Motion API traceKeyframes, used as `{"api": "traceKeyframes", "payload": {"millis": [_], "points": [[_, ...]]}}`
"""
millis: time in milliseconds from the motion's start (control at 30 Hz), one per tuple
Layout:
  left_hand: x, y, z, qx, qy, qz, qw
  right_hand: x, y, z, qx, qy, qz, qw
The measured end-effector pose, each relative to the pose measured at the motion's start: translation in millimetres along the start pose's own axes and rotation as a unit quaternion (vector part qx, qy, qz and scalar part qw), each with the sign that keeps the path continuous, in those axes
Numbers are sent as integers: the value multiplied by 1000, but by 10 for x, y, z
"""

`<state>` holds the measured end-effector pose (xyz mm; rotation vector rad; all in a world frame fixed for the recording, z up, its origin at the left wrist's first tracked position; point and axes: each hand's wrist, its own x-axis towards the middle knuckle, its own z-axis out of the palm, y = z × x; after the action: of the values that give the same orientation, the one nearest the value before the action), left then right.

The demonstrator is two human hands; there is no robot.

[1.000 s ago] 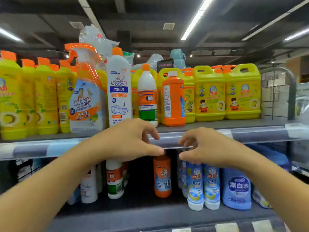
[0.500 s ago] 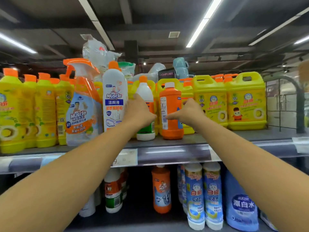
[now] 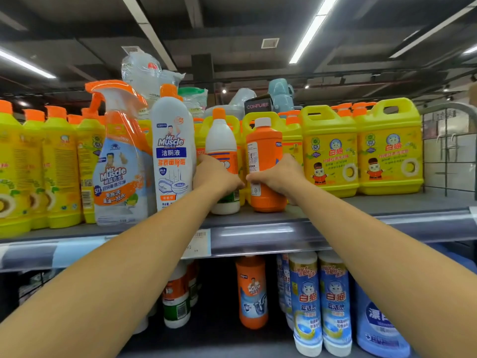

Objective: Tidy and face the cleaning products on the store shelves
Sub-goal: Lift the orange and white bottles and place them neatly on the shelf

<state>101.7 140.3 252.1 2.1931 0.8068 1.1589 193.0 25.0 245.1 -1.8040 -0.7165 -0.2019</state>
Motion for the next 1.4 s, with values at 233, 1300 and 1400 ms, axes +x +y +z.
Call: {"api": "traceKeyframes", "payload": {"millis": [233, 1300, 1400], "points": [[-36, 4, -15, -9, 7, -11, 1000, -14, -8, -7, -23, 19, 2, 1000], [-2770, -150, -1093, -154, 18, 71, 985, -2407, 399, -1310, 165, -86, -102, 977], [-3009, -427, -999, -130, 2, 37, 991, -2557, 632, -1182, 137, -110, -72, 982]]}}
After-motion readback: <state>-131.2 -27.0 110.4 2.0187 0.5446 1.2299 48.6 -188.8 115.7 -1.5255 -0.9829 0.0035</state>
